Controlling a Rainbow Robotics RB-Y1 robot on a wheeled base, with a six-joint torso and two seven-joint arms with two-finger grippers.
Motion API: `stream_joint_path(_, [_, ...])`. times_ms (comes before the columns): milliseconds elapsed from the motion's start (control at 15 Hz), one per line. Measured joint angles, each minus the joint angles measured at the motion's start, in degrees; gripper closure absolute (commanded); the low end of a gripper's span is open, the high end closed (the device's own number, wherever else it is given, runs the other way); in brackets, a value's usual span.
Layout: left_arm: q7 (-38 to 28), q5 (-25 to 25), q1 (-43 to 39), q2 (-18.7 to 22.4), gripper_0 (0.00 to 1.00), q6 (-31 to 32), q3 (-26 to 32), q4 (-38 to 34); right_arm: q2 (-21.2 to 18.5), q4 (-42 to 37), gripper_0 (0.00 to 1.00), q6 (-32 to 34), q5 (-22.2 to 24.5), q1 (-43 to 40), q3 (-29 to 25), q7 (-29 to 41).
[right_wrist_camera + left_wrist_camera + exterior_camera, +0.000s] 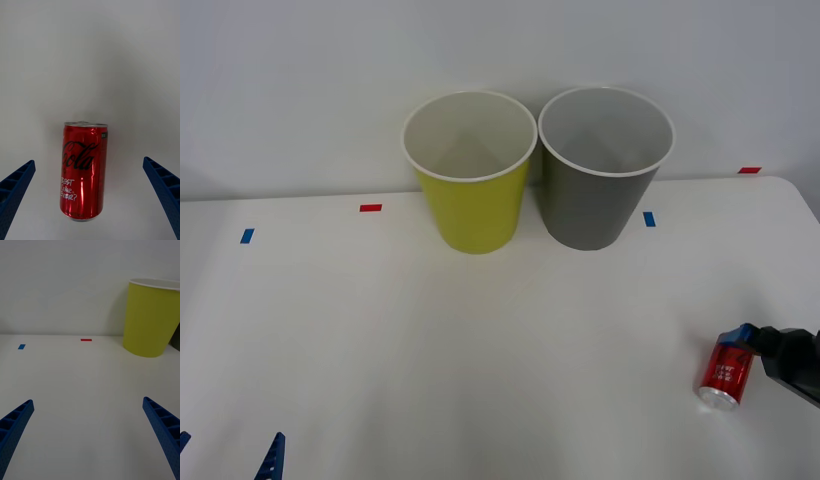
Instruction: Put cans in the gray bin and PET bottles in the light green bin.
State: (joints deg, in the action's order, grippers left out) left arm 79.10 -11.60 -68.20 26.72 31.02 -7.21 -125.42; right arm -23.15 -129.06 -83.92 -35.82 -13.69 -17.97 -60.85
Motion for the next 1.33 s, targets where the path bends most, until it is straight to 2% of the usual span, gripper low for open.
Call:
stream_joint_path(667, [0.00, 0.00, 0.00, 0.00, 0.00, 0.00, 0.00, 0.00, -2.61, 8.18, 0.00, 0.04, -2.58, 5.51, 3.53, 1.08])
stream_joint_path(1133, [0.00, 0.00, 0.00, 0.00, 0.00, 0.00, 0.00, 0.00, -3.30, 13.69, 0.00, 0.06, -0.31, 9.60, 7.96, 1.75])
stream_joint_path(1333, [0.00, 0.00, 0.00, 0.00, 0.00, 0.00, 0.00, 0.00, -4.14, 13.96, 0.00, 0.01, 2.99, 9.75, 11.11, 2.53])
